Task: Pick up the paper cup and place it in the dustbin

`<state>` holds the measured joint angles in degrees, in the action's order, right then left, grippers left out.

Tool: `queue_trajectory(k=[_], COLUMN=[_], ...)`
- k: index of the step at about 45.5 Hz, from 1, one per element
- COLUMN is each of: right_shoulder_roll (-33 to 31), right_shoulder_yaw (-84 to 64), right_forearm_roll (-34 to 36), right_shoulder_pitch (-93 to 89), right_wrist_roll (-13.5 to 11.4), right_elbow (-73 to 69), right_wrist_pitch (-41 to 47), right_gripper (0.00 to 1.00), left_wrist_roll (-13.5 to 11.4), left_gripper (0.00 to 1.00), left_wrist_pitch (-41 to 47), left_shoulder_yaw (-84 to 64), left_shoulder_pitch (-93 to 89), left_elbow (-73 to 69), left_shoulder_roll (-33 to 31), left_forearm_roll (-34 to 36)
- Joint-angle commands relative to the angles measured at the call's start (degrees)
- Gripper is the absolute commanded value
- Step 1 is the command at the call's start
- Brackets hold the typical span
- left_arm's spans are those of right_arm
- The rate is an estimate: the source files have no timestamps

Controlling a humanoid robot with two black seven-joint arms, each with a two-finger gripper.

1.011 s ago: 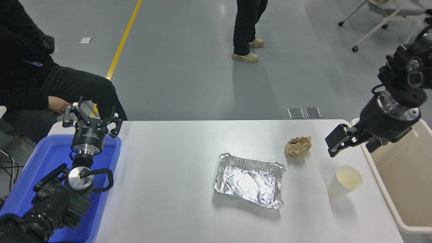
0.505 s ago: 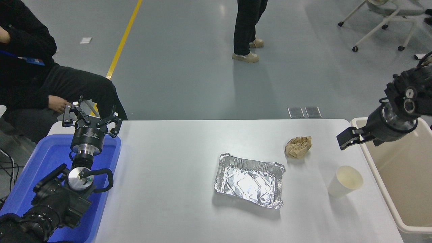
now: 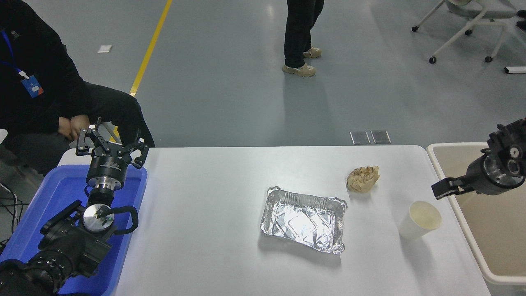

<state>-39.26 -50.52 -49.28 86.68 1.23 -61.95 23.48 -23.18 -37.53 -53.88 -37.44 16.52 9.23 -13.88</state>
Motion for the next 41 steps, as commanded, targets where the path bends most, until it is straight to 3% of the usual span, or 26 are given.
queue_trajectory(k=[1,41], right_shoulder_roll=[-0.5,1.1], right_shoulder_yaw=[3.8,10.0], right_forearm_roll=[-0.7,-0.8], right_shoulder_pitch=[-5.6,-17.0], right_wrist_roll=[0.0,0.0], right_elbow=[2.4,7.5], right_wrist_pitch=[-2.8,-4.4], right_gripper=[1.00,1.00], left_wrist_roll=[0.0,0.0], left_gripper=[0.99,0.99], left_wrist_pitch=[0.0,0.0], left_shoulder_yaw=[0.0,0.0], left_shoulder_pitch=[0.0,0.0], left_elbow=[0.0,0.0], left_shoulder_roll=[0.0,0.0], left_forearm_roll=[0.0,0.0])
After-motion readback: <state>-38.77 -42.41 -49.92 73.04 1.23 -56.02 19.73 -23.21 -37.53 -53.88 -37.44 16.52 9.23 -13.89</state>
